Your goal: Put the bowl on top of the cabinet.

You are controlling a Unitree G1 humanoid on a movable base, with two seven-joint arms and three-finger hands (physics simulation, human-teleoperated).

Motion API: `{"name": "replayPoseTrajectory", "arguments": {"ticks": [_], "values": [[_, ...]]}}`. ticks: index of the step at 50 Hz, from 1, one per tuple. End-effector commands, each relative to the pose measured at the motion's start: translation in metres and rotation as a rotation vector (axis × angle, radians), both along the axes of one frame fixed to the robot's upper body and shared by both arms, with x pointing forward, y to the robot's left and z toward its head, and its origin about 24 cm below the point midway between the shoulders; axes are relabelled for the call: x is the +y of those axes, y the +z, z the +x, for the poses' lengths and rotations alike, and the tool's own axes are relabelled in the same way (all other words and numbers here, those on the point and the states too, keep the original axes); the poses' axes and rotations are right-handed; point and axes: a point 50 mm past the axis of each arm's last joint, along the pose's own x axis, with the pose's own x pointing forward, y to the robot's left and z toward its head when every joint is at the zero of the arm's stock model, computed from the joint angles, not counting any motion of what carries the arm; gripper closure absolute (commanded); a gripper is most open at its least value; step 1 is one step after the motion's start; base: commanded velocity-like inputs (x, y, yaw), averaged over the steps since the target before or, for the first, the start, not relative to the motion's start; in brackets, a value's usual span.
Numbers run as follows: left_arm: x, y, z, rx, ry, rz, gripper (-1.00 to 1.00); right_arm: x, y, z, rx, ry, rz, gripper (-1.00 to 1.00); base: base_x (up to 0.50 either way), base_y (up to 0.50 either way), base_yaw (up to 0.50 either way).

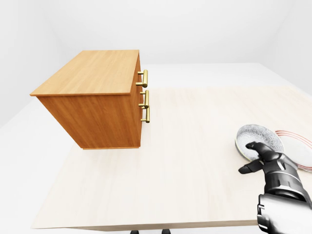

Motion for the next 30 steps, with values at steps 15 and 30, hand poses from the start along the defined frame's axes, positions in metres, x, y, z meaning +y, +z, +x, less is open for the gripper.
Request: {"name": "replayPoseTrajectory", "arguments": {"ticks": [15,30], "values": [[0.0,0.001,-0.001,-0.003,-0.003,0.0,-1.0,0.0,-0.001,0.0,-0.008,-0.006,0.017,1.0,0.0,0.0,0.0],[0.0,0.0,0.0,0.001,-0.001,0.001,-1.0,0.0,0.005,0.003,-0.026,0.002,0.009,1.0,0.0,0.0,0.0]]}}
